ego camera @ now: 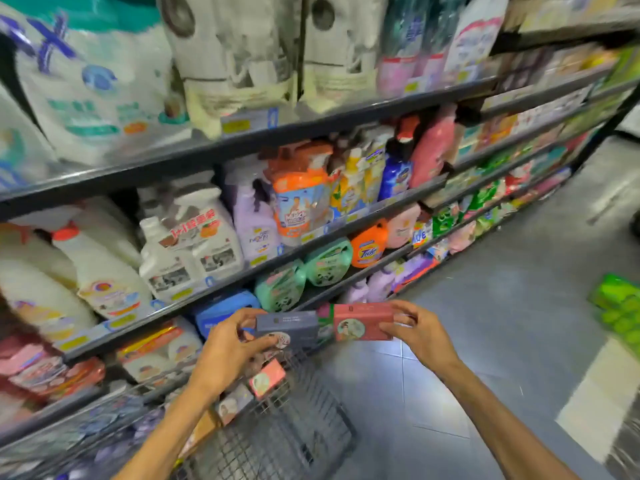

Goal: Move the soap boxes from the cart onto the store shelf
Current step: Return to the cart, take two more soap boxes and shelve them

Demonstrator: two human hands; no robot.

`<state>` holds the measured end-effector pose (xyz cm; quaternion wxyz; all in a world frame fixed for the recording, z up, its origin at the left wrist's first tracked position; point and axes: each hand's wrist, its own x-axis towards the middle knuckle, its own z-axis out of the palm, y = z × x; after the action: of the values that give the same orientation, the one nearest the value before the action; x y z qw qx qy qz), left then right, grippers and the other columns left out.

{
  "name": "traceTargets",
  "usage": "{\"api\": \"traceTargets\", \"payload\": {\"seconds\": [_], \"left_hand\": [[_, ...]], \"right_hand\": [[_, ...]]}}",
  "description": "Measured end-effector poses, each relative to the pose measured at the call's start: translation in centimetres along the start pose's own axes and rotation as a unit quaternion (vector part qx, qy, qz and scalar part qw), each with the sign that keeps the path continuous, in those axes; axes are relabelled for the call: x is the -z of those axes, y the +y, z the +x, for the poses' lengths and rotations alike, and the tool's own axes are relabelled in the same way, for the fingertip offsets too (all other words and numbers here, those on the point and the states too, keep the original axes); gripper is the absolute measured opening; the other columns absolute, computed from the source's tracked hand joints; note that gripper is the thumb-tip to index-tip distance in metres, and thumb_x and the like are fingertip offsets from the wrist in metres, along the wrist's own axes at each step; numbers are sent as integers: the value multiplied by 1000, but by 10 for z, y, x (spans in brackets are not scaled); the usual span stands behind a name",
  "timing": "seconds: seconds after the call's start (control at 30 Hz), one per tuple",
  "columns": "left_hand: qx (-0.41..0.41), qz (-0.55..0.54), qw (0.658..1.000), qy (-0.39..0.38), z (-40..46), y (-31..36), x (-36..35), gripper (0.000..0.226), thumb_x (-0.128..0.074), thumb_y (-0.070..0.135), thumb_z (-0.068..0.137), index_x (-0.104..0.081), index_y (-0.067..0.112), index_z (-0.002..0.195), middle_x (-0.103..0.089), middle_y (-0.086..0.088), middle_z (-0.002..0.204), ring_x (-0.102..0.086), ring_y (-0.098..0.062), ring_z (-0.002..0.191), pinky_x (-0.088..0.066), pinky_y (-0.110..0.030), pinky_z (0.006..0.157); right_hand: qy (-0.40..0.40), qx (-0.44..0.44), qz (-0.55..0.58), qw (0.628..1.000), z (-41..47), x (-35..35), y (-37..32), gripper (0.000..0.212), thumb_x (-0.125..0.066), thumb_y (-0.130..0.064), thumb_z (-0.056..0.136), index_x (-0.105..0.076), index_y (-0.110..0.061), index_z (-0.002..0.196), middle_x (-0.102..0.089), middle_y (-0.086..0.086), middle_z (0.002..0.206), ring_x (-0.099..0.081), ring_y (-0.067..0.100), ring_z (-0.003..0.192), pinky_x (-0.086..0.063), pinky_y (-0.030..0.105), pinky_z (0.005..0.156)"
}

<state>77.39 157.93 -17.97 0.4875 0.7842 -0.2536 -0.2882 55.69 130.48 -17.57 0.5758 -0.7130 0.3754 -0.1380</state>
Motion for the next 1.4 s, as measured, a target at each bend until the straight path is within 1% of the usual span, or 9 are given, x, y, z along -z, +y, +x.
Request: {"api": "traceTargets", "payload": {"seconds": [0.1, 0.27, 0.53, 0.63, 0.73, 0.93, 1.03, 1.3, 1.4], "left_hand": [[-64, 51, 996, -21, 23, 67, -33, 64, -82, 74, 52, -68, 40, 103, -75, 19, 96, -68, -3, 76, -55, -23, 71], [-180, 52, 976, -108, 50, 193, -126, 35, -90, 28, 71, -71, 28, 101, -77, 17, 89, -65, 3, 69, -51, -18, 69], [-284, 54, 940, -180, 111, 338, -309, 52, -83, 58, 62, -67, 45, 110, -78, 11, 97, -75, -13, 86, -59, -37, 85], [-303, 39, 930, -204, 126, 388, -380, 51, -83, 58, 60, -69, 38, 105, -78, 9, 97, -75, -16, 88, -60, -36, 82], [-316, 32, 921, -227, 138, 437, -446, 41, -89, 39, 70, -70, 30, 105, -78, 7, 99, -75, -17, 92, -60, -39, 84], [-348, 3, 899, -268, 181, 514, -564, 36, -87, 15, 76, -70, 22, 107, -79, 6, 99, -75, -16, 92, -61, -33, 84], [-360, -25, 890, -280, 204, 547, -616, 36, -86, 12, 77, -70, 19, 108, -78, 10, 97, -75, -12, 88, -58, -18, 73], [-361, -50, 875, -318, 309, 632, -744, 33, -81, 3, 80, -67, 14, 108, -78, 14, 93, -74, -4, 82, -55, -13, 67], [-357, -60, 877, -315, 353, 665, -780, 34, -82, 4, 80, -68, 11, 110, -79, 3, 96, -76, -15, 86, -58, -18, 68]], "right_hand": [[73, 2, 29, 997, -25, 71, -21, 42, -77, 7, 77, -64, -9, 113, -75, -2, 88, -70, -3, 77, -51, 10, 66], [175, 20, 62, 982, -55, 195, -35, 45, -75, 12, 76, -61, -4, 116, -73, 2, 91, -69, -4, 76, -54, 14, 66], [291, 65, 56, 953, -83, 408, -30, 43, -76, 10, 76, -64, -4, 115, -74, -1, 92, -70, 2, 79, -53, 12, 67], [322, 72, 55, 942, -88, 482, -26, 46, -76, 10, 75, -62, -1, 117, -72, 9, 98, -69, -2, 73, -54, 12, 68], [350, 77, 68, 931, -88, 552, -24, 47, -74, 13, 75, -61, 3, 119, -70, 18, 103, -67, -5, 68, -54, 12, 67], [404, 77, 72, 909, -80, 668, -20, 39, -71, 14, 78, -62, 2, 115, -71, 10, 91, -67, -3, 65, -53, 11, 63], [414, 79, 73, 904, -61, 721, -12, 39, -73, 10, 79, -65, -1, 115, -74, 13, 101, -70, 5, 73, -54, 14, 65], [431, 94, 78, 894, 43, 855, -9, 38, -74, 5, 80, -67, -9, 114, -76, 11, 104, -73, 13, 87, -57, 17, 73], [424, 96, 72, 898, 94, 907, -14, 41, -75, 3, 80, -65, -8, 119, -76, 6, 102, -73, 14, 92, -57, 19, 74]]}}
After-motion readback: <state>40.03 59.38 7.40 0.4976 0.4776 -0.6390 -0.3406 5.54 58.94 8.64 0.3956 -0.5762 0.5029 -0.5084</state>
